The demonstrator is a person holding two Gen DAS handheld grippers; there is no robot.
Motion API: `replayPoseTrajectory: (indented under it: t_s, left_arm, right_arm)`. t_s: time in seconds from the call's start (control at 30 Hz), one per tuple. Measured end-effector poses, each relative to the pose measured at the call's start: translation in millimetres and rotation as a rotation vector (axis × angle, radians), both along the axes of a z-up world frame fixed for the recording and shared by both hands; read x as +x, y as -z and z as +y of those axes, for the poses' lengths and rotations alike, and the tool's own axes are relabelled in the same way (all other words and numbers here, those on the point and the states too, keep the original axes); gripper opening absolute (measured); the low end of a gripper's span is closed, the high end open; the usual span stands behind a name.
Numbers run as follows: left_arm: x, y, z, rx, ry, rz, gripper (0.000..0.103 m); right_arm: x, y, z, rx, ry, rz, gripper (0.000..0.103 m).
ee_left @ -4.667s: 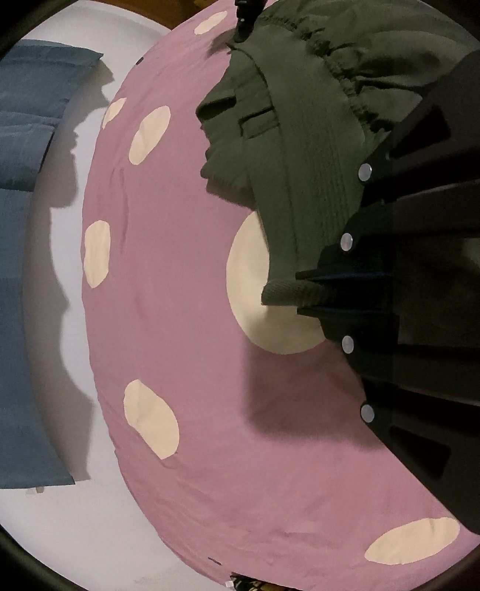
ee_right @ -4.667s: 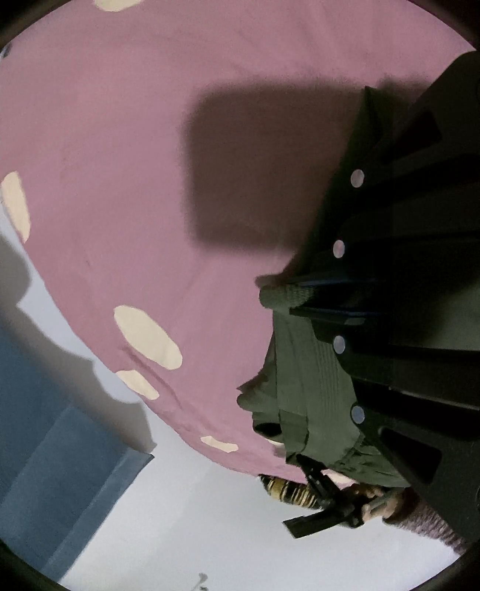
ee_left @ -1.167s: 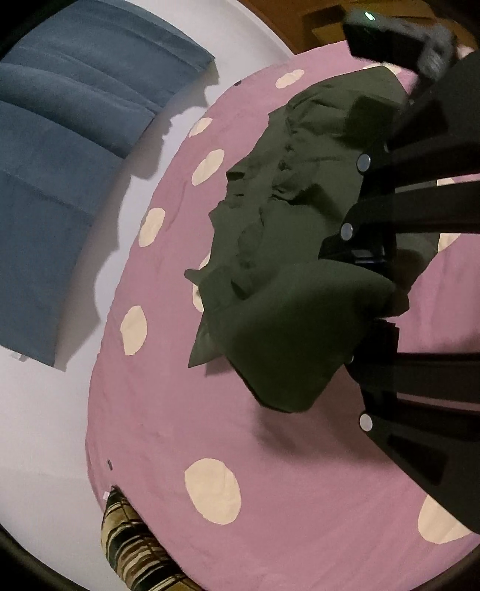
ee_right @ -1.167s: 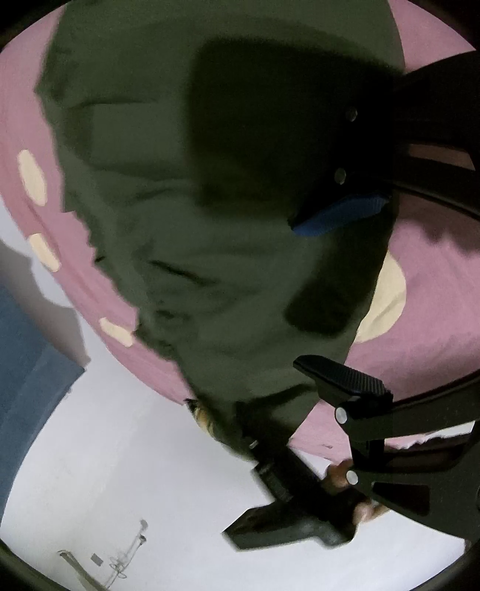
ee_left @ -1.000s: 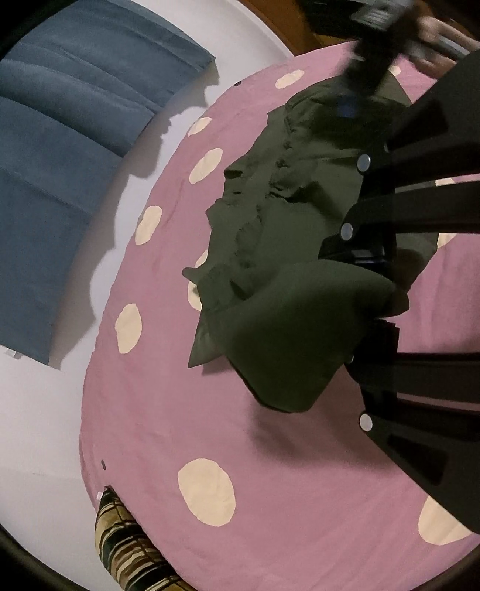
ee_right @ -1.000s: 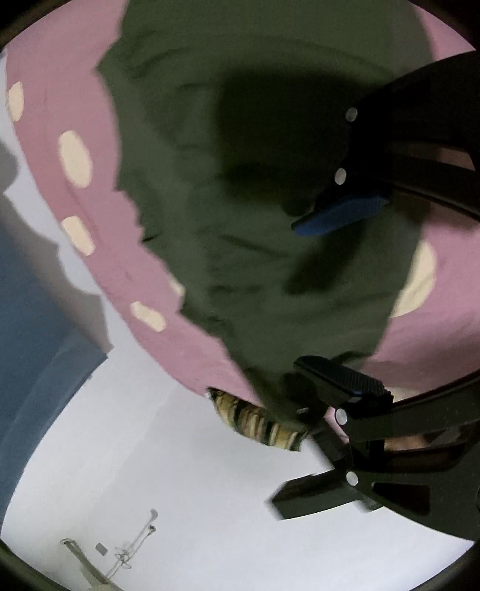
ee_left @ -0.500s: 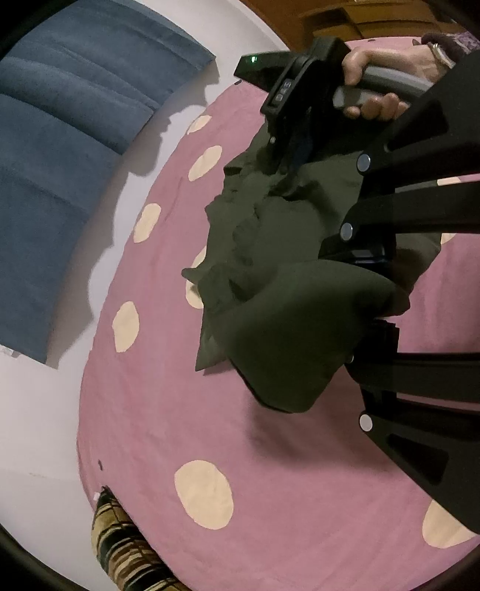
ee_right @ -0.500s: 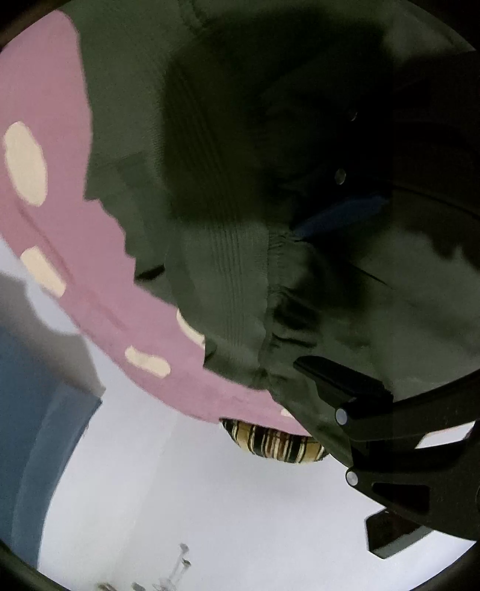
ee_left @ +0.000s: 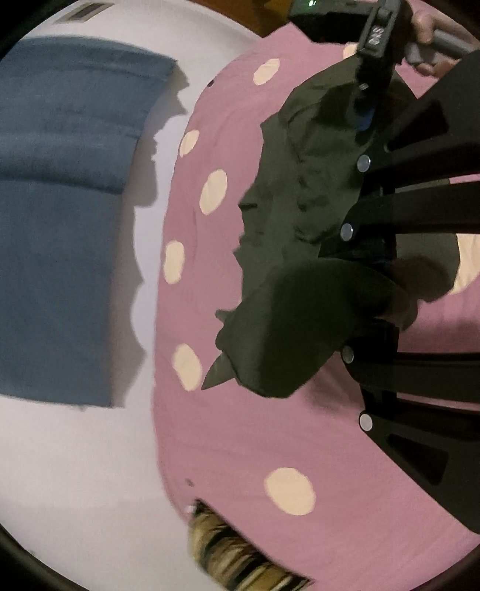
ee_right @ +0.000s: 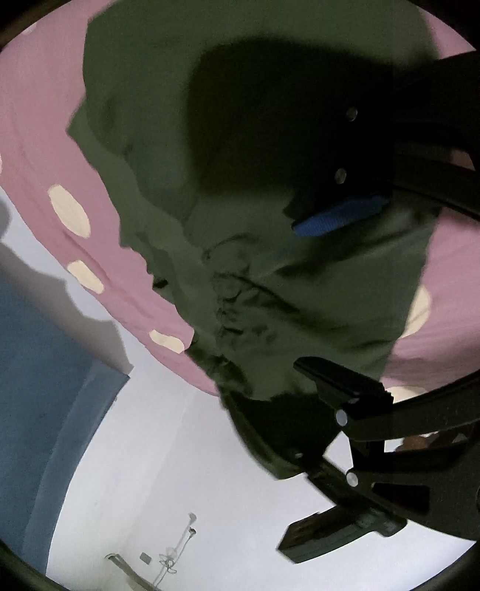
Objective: Fold small clothes
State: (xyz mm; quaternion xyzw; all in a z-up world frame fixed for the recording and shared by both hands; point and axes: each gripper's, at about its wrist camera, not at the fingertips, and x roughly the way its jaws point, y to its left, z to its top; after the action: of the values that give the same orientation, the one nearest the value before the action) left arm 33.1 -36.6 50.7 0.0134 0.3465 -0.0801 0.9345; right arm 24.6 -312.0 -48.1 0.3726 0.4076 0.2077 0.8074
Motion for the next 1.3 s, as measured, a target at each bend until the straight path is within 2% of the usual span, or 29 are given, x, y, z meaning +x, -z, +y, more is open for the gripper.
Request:
replayPoseTrajectory:
  t_s: [0.27,0.37,0.57,0.67,0.87,1.03,1.13,1.2,1.3]
  left_arm:
    - [-19.2,-9.4,-81.2,0.136,0.109,-0.100,0.020]
    - [-26.4,-10.4,-109.4,0.159,0.168,-0.116,0.020]
    - [-42.5,8.0,-170.5,0.231,0.301,-0.119,0.020]
    - [-50.3,28.4,-194.8,0.259,0.354,-0.092,0.020]
    - [-58.9,61.0,-222.2,0.300,0.401,-0.042,0.020]
    - [-65.7,78.7,-235.7,0.368,0.403,-0.082,0.020]
    - [-71.4,79.1,-234.9,0.374,0.397,-0.109,0.020]
    - [-74.6,76.0,-231.3,0.371,0.385,-0.132,0.024]
    - [-84.0,68.1,-222.9,0.325,0.402,-0.151,0.043]
  right_arm:
    - [-48.7,-14.1,-53.4,-0.012,0.080,-0.031,0.072]
    - [-59.4,-14.8,-70.9,-0.008,0.115,-0.032,0.072]
    - [-67.5,-13.1,-92.4,0.004,0.164,-0.028,0.072]
    - [-73.5,-9.4,-105.7,0.010,0.190,-0.021,0.072]
    - [-83.5,3.3,-130.5,0.039,0.235,0.013,0.072]
    - [-90.6,8.5,-142.2,0.061,0.252,0.030,0.072]
    - [-97.2,5.9,-142.9,0.065,0.258,0.031,0.072]
    - [-96.6,4.5,-141.6,0.063,0.259,0.026,0.072]
    - [-94.9,1.9,-140.4,0.067,0.258,0.021,0.072]
